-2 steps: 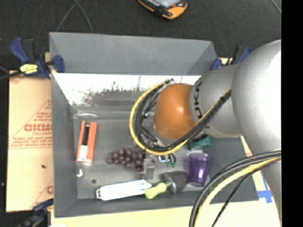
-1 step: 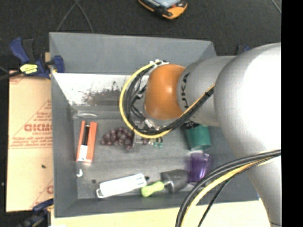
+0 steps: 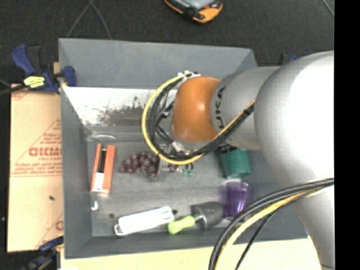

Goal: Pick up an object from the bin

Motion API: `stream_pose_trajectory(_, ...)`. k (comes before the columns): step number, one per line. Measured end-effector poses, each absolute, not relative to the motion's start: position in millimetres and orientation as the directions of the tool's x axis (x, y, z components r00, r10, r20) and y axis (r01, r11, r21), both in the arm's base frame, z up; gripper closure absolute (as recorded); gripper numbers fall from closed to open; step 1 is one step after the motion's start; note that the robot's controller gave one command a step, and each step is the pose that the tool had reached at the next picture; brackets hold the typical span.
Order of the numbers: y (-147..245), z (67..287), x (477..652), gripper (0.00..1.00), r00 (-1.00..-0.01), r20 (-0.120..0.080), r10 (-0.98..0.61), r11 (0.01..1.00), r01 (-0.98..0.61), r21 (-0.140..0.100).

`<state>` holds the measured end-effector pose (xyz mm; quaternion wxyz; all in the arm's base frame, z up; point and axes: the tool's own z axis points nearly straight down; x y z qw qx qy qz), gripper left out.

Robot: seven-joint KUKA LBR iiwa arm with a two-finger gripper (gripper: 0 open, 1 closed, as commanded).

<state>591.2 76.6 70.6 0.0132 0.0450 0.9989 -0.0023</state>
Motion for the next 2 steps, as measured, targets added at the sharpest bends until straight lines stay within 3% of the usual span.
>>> stream_pose_trajectory(1,79,174,589.0,1.00,-0.996,-0.023,0.082,0.997,0.082,-0.003)
stream_pose_trajectory(2,79,205,587.9,1.00,-0.996,-0.029,0.080,0.997,0.080,-0.002)
